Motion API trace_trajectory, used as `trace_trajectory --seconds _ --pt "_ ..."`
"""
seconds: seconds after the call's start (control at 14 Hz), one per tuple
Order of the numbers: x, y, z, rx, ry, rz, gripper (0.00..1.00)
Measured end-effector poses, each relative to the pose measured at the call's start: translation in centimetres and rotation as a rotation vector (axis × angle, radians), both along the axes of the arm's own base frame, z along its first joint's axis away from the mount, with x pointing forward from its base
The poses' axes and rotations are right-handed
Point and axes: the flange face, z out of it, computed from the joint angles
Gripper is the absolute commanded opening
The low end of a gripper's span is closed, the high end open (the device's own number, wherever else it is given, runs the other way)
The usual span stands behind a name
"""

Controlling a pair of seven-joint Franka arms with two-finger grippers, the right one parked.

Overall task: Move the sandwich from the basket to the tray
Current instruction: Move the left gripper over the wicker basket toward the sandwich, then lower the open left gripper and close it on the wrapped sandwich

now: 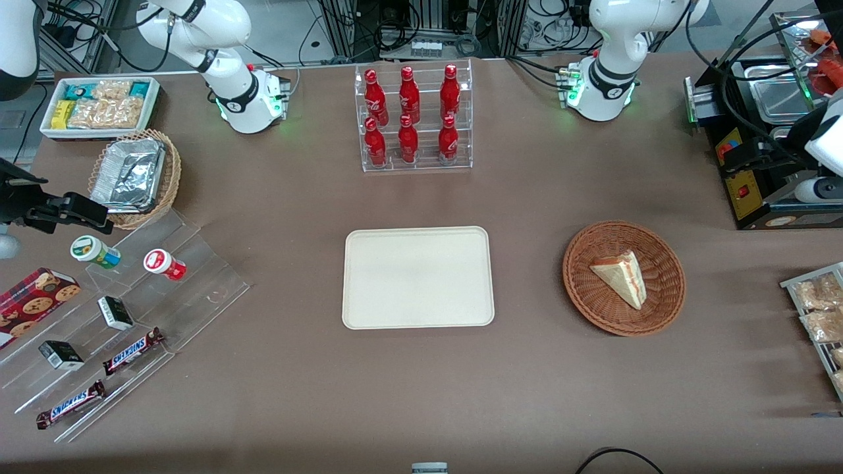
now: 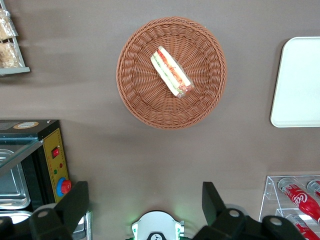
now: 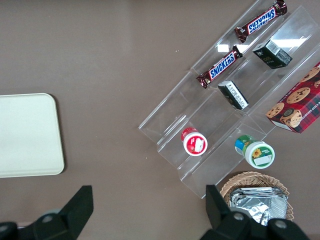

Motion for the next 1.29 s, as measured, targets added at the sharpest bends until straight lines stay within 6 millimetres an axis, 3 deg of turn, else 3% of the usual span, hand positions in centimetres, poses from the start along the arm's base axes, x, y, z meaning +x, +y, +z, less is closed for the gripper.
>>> trace_trajectory --seconds 0.29,0.5,0.79,1.0,1.29 --pt "0.3 -0.7 -0.5 0.025 0.006 -0.011 1.00" --pt "1.9 -0.6 -3.2 0.065 0.022 0.109 1.00" --pt "4.7 -1.8 -11.3 0.116 -0.007 0.430 1.00" --pt "4.5 -3.2 -17.9 0.137 -0.046 0.641 1.00" --pt "2.8 -5.9 -24.7 0.123 -0.100 0.716 1.00"
